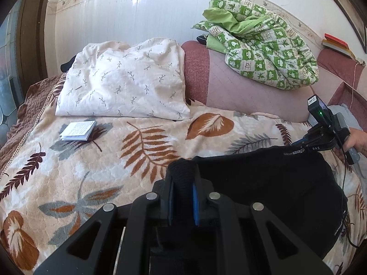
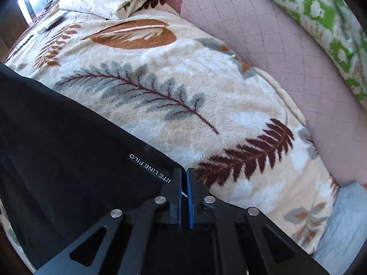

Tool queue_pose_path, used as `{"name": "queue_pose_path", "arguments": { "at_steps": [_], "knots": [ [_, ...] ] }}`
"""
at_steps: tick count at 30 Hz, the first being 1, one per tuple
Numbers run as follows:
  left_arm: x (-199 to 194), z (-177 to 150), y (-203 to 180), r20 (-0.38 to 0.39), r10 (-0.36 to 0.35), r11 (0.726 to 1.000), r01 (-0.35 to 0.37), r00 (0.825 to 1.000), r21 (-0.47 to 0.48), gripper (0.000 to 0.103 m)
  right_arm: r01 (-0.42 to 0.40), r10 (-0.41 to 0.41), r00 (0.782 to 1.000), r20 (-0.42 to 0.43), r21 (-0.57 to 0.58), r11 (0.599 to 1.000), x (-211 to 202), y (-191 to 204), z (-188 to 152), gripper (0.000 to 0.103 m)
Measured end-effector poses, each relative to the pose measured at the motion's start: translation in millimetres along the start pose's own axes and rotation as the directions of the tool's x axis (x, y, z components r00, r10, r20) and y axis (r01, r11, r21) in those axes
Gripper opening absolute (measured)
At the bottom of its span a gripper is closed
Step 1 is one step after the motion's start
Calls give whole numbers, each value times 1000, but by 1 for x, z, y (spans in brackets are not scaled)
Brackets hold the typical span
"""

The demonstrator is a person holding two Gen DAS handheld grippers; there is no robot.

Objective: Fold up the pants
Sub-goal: 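Lift the waistband and fold it over toward the pant cuffs with both grippers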

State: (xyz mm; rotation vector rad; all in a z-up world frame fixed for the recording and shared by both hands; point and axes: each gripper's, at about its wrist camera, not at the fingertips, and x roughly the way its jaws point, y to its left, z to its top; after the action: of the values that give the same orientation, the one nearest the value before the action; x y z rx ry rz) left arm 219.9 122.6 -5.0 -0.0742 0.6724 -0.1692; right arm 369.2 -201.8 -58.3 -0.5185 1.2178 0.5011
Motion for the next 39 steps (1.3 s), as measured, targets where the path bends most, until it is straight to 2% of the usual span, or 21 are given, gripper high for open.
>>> {"name": "queue_pose_path", "arguments": {
  "at_steps": [7, 11, 15, 19, 21, 24, 25, 27, 29, 32, 35, 38, 39],
  "knots": [
    [-22, 2, -7, 42, -2, 1000, 2, 999, 6, 12, 83, -89, 994, 58, 90, 992, -63, 17, -35, 3],
    [-46, 3, -20, 86, 2, 999, -6, 996, 50, 12, 71, -83, 993, 78, 142, 987, -90, 38, -67, 3],
    [-72, -7, -30, 112, 15, 996, -25, 994, 89, 13, 19, -33, 996, 78, 174, 985, -98, 71, -108, 3],
    [-88, -29, -30, 70, 44, 991, -53, 997, 122, 15, -52, 40, 997, 65, 186, 981, -85, 110, -146, 3],
    [-91, -41, -29, 34, 77, 986, -81, 996, 146, 19, -79, 68, 996, 64, 189, 979, -77, 127, -159, 3],
    [-99, -56, -23, -16, 102, 981, -98, 995, 165, 24, -72, 53, 995, 89, 222, 972, -72, 143, -177, 4],
    [-105, -61, -20, -25, 104, 982, -98, 994, 163, 25, -95, 68, 992, 110, 253, 963, -74, 143, -181, 4],
    [-115, -67, -14, -33, 101, 984, -95, 994, 152, 26, -146, 111, 985, 132, 295, 944, -78, 141, -188, 5],
    [-125, -70, -7, -36, 112, 986, -106, 993, 127, 26, -127, 93, 988, 126, 296, 947, -80, 144, -191, 5],
    [-138, -71, 7, -25, 175, 982, -172, 984, 79, 26, -111, 73, 988, 135, 304, 946, -86, 150, -198, 5],
    [-155, -70, 24, -9, 194, 981, -194, 981, -6, 27, -82, 30, 986, 163, 321, 944, -96, 153, -203, 5],
    [-167, -71, 38, -3, 196, 974, -195, 981, -111, 31, -47, -12, 977, 211, 275, 960, -103, 170, -193, 7],
    [-169, -72, 41, -1, 184, 972, -182, 983, -148, 32, -46, -12, 974, 225, 252, 967, -102, 179, -187, 11]
  ]
}}
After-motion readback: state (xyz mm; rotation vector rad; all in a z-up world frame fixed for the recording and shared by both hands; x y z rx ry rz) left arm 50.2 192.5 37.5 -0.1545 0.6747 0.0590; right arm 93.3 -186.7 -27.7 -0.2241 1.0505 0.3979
